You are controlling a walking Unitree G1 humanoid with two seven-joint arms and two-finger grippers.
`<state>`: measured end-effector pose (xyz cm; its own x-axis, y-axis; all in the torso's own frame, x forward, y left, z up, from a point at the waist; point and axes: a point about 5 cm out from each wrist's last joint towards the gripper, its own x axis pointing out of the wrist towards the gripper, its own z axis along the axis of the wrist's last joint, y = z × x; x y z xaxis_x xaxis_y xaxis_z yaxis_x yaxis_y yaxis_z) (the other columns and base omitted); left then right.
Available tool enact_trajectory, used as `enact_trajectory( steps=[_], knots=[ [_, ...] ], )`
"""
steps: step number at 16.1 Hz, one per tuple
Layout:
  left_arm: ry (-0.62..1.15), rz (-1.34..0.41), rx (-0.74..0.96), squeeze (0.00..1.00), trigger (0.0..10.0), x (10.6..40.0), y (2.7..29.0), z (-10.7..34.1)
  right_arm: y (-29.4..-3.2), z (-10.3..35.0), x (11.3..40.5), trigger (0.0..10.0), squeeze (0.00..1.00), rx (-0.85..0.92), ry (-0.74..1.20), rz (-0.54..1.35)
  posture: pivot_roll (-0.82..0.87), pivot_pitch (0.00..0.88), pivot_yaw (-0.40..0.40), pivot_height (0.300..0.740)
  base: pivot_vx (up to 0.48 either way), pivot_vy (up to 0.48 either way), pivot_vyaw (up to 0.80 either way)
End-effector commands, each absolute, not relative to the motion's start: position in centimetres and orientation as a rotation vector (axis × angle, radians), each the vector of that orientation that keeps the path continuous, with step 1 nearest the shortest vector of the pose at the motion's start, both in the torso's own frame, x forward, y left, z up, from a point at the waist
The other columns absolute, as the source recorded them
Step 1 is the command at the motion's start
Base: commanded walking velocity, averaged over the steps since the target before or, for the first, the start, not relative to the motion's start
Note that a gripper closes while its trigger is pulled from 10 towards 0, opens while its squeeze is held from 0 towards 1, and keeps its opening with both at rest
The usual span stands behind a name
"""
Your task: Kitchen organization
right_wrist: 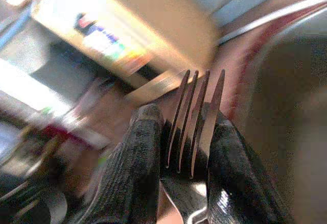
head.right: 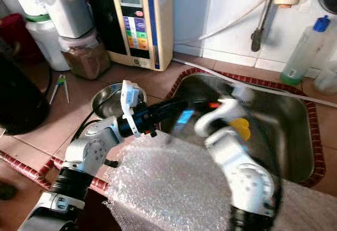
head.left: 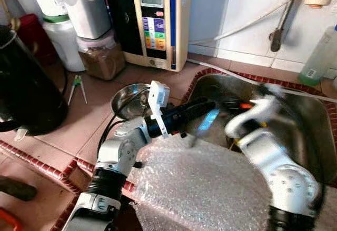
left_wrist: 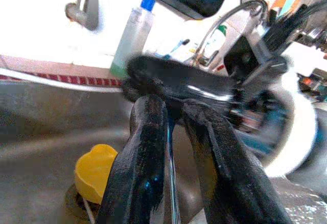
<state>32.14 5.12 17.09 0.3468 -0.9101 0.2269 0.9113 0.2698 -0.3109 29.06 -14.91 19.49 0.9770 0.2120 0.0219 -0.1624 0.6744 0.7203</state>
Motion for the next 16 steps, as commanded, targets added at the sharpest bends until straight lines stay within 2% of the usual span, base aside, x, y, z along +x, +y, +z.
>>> enact_trajectory(
  steps=[1,6,10,13,16],
  knots=[
    [-0.026,-1.224,-0.398,1.0,10.0,32.2,5.4,17.4,-15.7,19.6,29.0,0.0,0.0,0.776,0.039,0.162,-0.11,0.061,0.064,0.74,0.0,0.0,0.0],
    [-0.004,-1.211,-0.362,1.0,10.0,32.3,6.0,17.0,-18.4,20.7,29.1,0.0,0.0,0.661,-0.067,0.058,-0.11,0.064,0.067,0.74,0.0,0.0,0.0],
    [0.025,-1.194,-0.293,1.0,10.0,32.4,6.7,16.3,-21.3,19.5,28.6,0.0,0.0,0.22,-0.035,-0.086,-0.11,0.068,0.068,0.74,0.0,0.0,0.0],
    [0.037,-1.199,-0.248,1.0,10.0,32.5,6.9,16.0,-23.0,18.5,28.2,0.0,0.0,0.1,-0.001,-0.136,-0.11,0.069,0.07,0.74,0.0,0.0,0.0],
    [0.053,-1.219,-0.204,1.0,10.0,32.4,7.0,15.7,-24.7,16.3,27.6,0.0,0.0,-0.151,0.075,-0.166,-0.11,0.066,0.07,0.74,0.0,0.0,0.0]
  ],
)
